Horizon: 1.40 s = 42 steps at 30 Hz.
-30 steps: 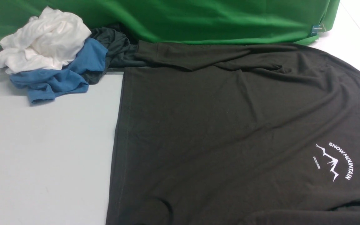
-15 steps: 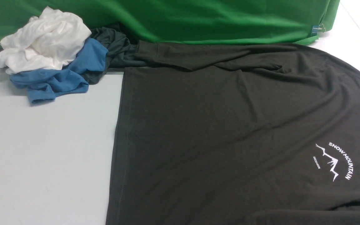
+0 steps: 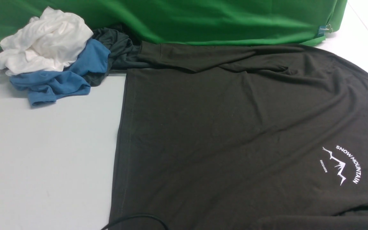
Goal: Fold a long-sleeved shirt on a white desktop.
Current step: 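Grasp the left edge of the dark T-shirt lying flat on the table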
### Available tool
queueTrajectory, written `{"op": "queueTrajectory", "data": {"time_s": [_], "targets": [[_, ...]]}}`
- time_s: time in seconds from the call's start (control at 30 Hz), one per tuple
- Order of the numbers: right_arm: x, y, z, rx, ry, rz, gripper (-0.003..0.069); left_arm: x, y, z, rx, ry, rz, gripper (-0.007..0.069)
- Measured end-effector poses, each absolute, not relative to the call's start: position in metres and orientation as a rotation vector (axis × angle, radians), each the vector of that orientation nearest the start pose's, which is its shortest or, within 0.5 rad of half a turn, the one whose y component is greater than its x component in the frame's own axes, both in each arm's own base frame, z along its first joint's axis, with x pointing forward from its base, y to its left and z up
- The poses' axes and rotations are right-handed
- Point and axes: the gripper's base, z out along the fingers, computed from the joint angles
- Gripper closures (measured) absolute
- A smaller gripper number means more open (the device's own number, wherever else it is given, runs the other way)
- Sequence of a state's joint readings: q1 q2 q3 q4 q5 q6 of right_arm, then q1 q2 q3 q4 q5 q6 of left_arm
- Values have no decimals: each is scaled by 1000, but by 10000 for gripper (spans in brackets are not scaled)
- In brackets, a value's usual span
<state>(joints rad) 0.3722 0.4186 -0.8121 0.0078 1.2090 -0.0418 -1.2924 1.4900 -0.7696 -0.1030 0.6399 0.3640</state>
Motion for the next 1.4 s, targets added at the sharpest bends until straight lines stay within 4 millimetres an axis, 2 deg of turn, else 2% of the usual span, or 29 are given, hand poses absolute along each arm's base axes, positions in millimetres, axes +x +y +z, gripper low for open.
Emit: {"op": "queueTrajectory", "data": {"time_s": [0.13, 0.23, 0.37, 0.4, 0.43, 0.6, 0.7, 0.87, 1.0, 1.23, 1.4], "targets": [[35, 14, 348, -474, 2255, 180, 419, 64, -251, 189, -2357, -2365, 378, 583], [35, 14, 348, -473, 2254, 181, 417, 64, -254, 183, -2357, -2349, 370, 502], [36, 15, 349, -469, 2239, 183, 418, 65, -259, 167, -2316, -2338, 338, 316], [36, 15, 349, -469, 2238, 183, 418, 66, -259, 166, -2314, -2340, 339, 297], [36, 15, 350, -467, 2233, 184, 418, 67, -262, 159, -2306, -2340, 329, 218], [37, 15, 350, -464, 2222, 186, 417, 70, -268, 150, -2334, -2357, 319, 148], [37, 15, 351, -463, 2217, 188, 417, 73, -270, 149, -2361, -2378, 305, 204], [37, 15, 351, -463, 2217, 188, 417, 78, -270, 148, -2437, -2365, 240, 440], [37, 15, 351, -462, 2211, 189, 417, 80, -270, 148, -2479, -2344, 213, 586], [37, 15, 351, -461, 2211, 190, 417, 80, -270, 149, -2495, -2335, 202, 601], [37, 16, 351, -460, 2212, 198, 417, 78, -261, 166, -2454, -2363, 198, 601]]}}
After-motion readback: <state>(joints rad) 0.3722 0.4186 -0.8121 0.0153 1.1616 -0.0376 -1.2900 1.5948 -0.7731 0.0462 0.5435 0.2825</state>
